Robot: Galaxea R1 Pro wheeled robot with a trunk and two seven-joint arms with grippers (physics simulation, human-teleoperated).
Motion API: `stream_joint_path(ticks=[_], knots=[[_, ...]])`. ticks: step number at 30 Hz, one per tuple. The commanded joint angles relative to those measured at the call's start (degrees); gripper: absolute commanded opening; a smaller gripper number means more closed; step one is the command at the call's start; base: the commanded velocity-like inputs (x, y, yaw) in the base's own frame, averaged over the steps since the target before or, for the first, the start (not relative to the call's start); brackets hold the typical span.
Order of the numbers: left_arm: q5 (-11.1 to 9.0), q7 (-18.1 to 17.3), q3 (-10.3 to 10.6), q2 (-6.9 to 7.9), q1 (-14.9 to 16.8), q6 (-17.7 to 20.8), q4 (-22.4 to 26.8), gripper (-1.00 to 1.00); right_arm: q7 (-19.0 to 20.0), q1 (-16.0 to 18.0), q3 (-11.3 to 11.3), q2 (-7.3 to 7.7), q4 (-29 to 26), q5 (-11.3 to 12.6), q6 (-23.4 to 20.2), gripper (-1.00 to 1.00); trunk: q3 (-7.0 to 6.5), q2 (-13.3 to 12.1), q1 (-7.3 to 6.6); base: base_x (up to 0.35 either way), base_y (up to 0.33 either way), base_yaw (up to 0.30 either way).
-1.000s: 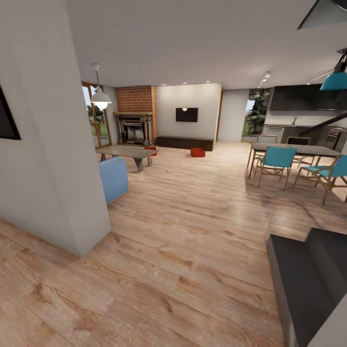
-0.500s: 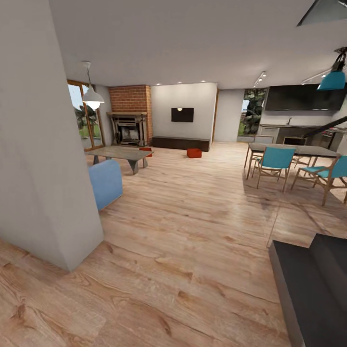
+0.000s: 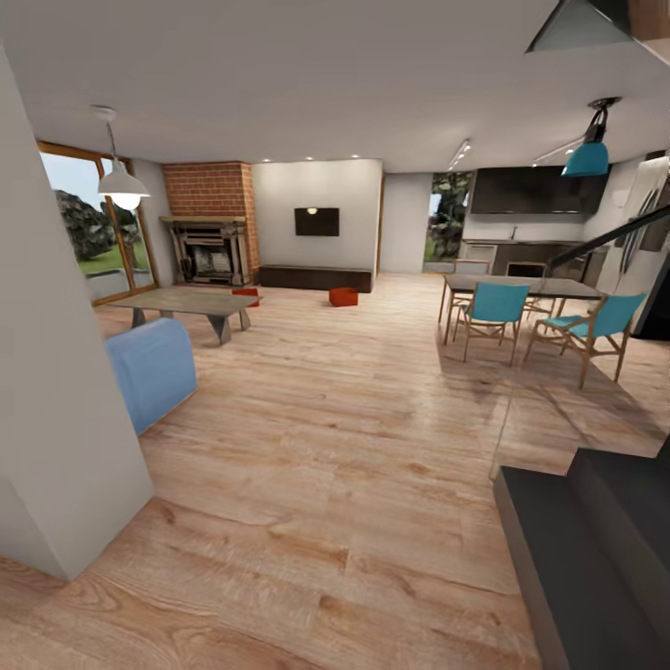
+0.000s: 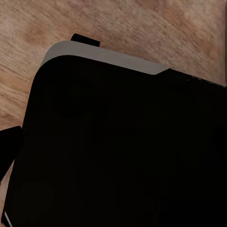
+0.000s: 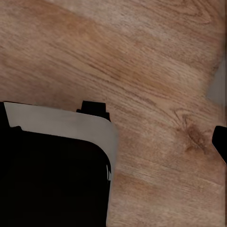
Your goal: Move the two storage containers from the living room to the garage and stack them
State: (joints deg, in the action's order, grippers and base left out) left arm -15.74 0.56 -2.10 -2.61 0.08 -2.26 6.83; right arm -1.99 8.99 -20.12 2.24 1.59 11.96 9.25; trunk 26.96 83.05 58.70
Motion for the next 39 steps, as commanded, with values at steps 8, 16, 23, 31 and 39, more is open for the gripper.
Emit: stream_joint_path(ticks=[8,16,23,31,39], knots=[[-0.17,0.06,-0.19,-0.02,0.01,-0.12,0.02,1.00,-0.03,0.07,-0.62,0.07,0.17,0.10,0.33,1.00,0.05,0.02,0.03,0.326,0.000,-0.007],[-0.16,0.06,-0.19,-0.02,0.01,-0.12,0.02,1.00,-0.03,0.07,-0.64,0.04,0.17,0.17,0.29,1.00,0.05,0.02,0.03,0.325,0.000,0.000],[0.01,0.06,-0.10,-0.11,0.01,-0.51,0.02,1.00,-0.03,0.07,-0.88,-0.42,0.17,-0.03,0.01,1.00,0.05,0.02,0.03,0.326,0.000,0.000],[0.06,0.06,-0.07,-0.23,0.01,-0.73,0.02,1.00,-0.03,0.07,-0.72,-0.42,0.15,0.00,0.06,1.00,0.05,0.02,0.03,0.326,0.000,0.000],[-0.05,0.06,-0.17,-0.18,0.01,-0.66,0.00,1.00,-0.03,0.07,-0.71,-0.40,0.15,-0.01,0.06,1.00,0.05,0.02,0.03,0.326,0.000,0.000]])
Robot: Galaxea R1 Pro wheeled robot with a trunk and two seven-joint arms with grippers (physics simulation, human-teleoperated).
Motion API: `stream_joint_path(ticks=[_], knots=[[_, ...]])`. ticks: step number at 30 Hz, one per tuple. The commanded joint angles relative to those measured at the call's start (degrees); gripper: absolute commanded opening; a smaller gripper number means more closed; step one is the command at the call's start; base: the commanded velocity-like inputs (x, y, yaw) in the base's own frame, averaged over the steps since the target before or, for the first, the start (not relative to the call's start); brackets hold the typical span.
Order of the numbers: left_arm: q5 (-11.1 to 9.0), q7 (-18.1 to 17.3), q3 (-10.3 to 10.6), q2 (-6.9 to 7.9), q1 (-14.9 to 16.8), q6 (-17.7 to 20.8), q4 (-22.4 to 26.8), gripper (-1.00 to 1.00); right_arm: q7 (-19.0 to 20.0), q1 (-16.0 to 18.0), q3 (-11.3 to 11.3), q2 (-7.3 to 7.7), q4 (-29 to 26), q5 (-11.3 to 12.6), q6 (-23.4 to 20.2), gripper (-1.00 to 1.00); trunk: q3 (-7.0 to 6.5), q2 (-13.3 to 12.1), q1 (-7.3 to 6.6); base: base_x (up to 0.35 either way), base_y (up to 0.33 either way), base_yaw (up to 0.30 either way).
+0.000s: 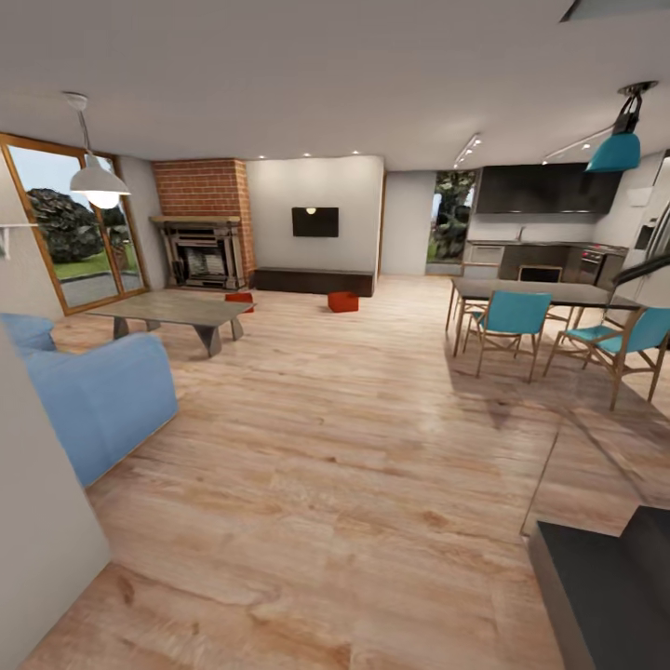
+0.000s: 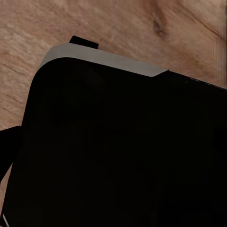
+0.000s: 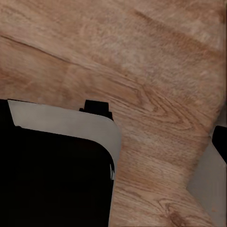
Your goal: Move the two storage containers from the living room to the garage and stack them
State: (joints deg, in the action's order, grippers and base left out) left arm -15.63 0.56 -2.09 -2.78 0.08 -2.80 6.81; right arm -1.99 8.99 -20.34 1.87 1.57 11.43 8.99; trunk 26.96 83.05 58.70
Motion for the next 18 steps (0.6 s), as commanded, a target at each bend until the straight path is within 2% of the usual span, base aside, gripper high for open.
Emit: stream_joint_path(ticks=[1,18], knots=[[-0.15,0.06,-0.19,-0.03,0.01,-0.11,0.03,1.00,-0.03,0.06,-0.49,-0.02,0.17,0.52,0.33,1.00,0.05,0.02,0.03,0.325,0.000,0.000],[-0.11,0.06,-0.24,-0.04,0.01,-0.19,0.04,1.00,-0.03,0.06,-0.49,-0.04,0.18,0.52,0.33,1.00,0.05,0.02,0.03,0.326,0.000,0.000]])
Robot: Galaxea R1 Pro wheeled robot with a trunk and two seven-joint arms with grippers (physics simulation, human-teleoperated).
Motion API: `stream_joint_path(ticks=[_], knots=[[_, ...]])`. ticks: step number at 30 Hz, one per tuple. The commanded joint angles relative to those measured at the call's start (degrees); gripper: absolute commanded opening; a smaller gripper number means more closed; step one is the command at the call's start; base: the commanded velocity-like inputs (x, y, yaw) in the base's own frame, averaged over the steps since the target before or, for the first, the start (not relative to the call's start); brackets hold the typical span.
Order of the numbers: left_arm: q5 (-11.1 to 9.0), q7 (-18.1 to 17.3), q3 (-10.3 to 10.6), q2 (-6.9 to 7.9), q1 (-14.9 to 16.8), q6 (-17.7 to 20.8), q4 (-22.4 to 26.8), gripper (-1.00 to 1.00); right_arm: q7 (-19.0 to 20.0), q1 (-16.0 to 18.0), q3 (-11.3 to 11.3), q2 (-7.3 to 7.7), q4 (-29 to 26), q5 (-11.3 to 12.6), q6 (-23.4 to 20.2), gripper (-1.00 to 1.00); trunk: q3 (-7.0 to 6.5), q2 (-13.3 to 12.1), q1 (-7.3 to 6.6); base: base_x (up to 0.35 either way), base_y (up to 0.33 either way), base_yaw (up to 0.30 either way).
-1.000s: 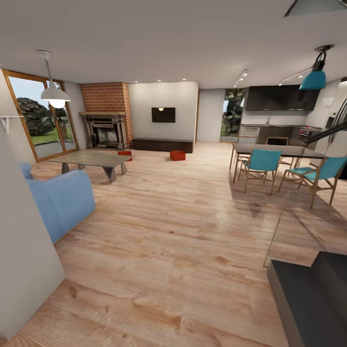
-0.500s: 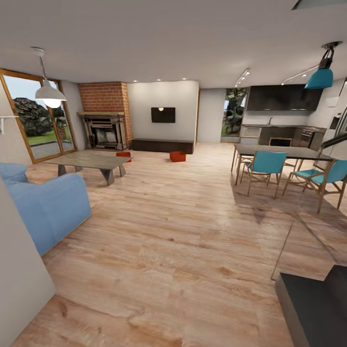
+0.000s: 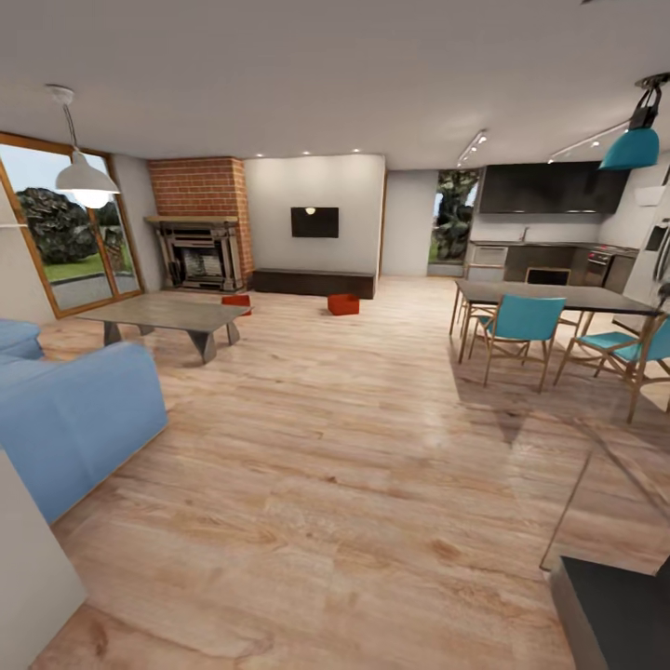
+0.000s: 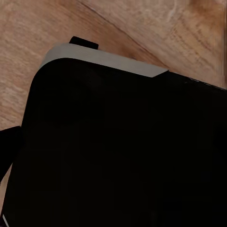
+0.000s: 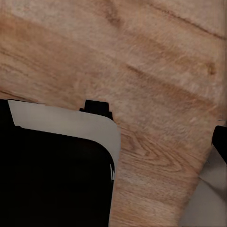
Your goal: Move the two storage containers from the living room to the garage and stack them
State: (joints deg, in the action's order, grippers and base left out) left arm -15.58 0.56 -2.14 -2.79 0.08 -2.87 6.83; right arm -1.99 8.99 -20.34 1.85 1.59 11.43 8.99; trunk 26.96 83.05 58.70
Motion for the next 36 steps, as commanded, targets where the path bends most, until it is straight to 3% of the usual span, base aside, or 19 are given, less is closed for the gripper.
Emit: stream_joint_path(ticks=[1,36], knots=[[-0.15,0.06,-0.21,-0.02,0.01,-0.11,0.02,1.00,-0.03,0.07,-0.49,-0.02,0.16,0.52,0.33,1.00,0.05,0.02,0.03,0.326,0.000,0.000],[-0.24,0.06,-0.15,0.06,0.01,0.04,0.02,1.00,-0.03,0.07,-0.49,-0.03,0.13,0.52,0.33,1.00,0.05,0.02,0.03,0.326,0.000,0.000]])
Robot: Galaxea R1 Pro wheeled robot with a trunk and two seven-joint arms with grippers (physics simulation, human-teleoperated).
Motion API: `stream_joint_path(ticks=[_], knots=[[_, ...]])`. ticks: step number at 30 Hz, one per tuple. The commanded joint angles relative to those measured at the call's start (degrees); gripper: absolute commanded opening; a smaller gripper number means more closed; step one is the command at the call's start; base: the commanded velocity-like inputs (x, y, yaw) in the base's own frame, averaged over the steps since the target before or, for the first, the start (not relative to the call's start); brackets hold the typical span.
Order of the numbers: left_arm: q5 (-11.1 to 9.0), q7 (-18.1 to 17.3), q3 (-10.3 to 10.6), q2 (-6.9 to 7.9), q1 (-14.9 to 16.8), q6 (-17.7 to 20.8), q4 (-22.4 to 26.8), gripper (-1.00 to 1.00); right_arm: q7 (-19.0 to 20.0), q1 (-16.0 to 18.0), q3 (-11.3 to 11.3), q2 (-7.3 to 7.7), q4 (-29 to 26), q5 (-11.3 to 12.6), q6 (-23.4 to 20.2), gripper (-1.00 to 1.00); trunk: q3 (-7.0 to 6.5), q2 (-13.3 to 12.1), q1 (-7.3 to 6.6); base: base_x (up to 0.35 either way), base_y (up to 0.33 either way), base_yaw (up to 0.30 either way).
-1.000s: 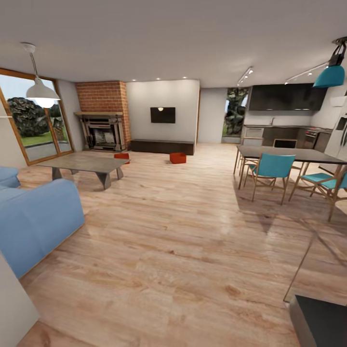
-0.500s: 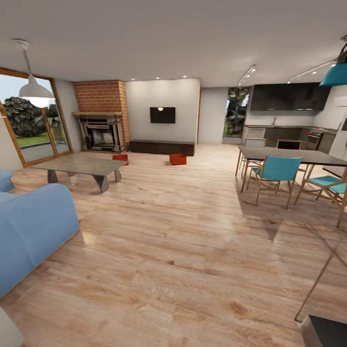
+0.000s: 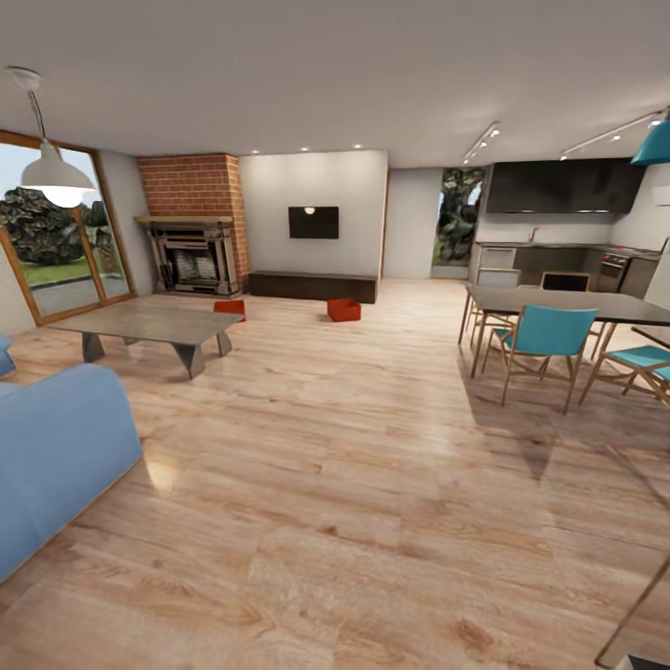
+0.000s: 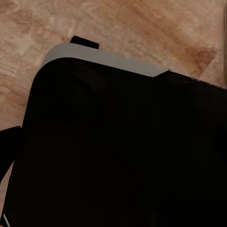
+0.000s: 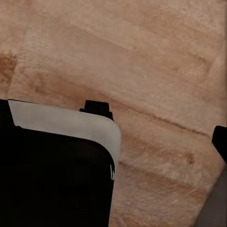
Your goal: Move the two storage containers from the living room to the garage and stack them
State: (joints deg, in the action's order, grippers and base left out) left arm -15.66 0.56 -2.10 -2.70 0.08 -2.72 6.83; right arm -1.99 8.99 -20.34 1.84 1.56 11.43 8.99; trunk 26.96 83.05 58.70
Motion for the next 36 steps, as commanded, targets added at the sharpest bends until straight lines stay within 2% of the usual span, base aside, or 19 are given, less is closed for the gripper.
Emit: stream_joint_path(ticks=[1,36], knots=[[-0.16,0.06,-0.19,-0.02,0.01,-0.10,0.02,1.00,-0.03,0.06,-0.49,-0.02,0.17,0.52,0.33,1.00,0.05,0.02,0.03,0.325,0.000,0.000],[-0.16,0.06,-0.18,-0.02,0.01,0.05,0.02,1.00,-0.03,0.06,-0.49,-0.02,0.20,0.52,0.33,1.00,0.05,0.02,0.03,0.326,0.000,0.000]])
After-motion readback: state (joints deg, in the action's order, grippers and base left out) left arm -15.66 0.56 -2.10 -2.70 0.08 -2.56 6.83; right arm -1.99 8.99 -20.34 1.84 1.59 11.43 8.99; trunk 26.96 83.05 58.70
